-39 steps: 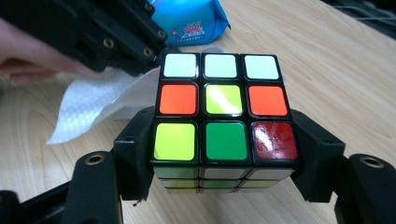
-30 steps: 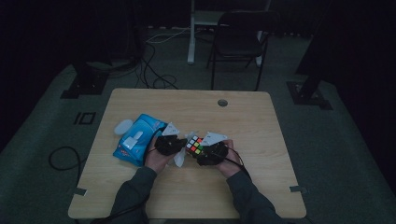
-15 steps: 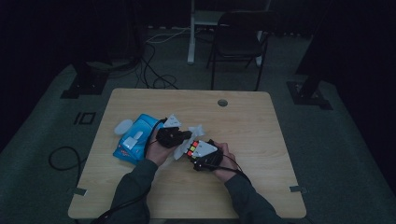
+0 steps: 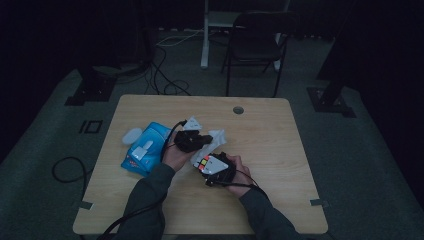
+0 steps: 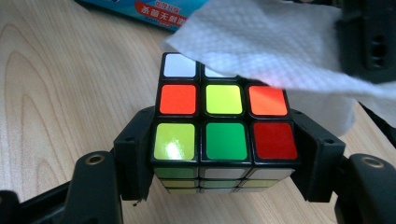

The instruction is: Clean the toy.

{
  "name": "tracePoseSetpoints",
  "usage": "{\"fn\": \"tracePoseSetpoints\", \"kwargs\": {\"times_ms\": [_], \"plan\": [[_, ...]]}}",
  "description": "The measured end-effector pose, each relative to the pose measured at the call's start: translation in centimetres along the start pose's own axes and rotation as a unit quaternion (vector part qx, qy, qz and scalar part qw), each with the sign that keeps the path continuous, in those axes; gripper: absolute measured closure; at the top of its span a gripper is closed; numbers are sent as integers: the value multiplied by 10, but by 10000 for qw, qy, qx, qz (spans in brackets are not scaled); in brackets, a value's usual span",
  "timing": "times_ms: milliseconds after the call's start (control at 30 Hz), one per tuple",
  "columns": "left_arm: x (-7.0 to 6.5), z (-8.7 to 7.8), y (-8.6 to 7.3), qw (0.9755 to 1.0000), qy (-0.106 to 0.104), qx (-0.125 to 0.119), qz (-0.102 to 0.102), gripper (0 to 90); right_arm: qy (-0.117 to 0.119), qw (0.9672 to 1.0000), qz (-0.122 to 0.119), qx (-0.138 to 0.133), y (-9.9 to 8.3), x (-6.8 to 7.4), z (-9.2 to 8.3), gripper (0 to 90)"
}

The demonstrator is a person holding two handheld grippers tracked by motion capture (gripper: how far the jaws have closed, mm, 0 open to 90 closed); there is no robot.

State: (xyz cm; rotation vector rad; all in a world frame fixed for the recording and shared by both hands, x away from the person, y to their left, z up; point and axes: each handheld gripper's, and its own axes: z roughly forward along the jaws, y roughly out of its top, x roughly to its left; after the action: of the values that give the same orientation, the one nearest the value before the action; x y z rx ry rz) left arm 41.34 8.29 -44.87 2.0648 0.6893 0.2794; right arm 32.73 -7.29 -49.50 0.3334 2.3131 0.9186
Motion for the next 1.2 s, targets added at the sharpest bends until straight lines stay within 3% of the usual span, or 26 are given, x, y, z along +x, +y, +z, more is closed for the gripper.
{"fn": "tracePoseSetpoints", "kwargs": {"times_ms": [333,633,867,1000,1200], "plan": [[-4,9,-4,9995,-211,218,82,877,-266,9993,-278,-11,2,3,-1,341],[1,8,-9,9988,-416,275,-16,877,-365,9988,-311,-80,-1,1,-5,342],[3,7,-9,9979,-517,387,23,878,-531,9969,-573,-58,-1,6,-5,341],[2,7,-8,9973,-582,451,76,878,-747,9932,-891,44,0,11,-4,341],[2,6,-7,9970,-542,531,132,878,-833,9914,-1004,63,0,13,-3,342]]}}
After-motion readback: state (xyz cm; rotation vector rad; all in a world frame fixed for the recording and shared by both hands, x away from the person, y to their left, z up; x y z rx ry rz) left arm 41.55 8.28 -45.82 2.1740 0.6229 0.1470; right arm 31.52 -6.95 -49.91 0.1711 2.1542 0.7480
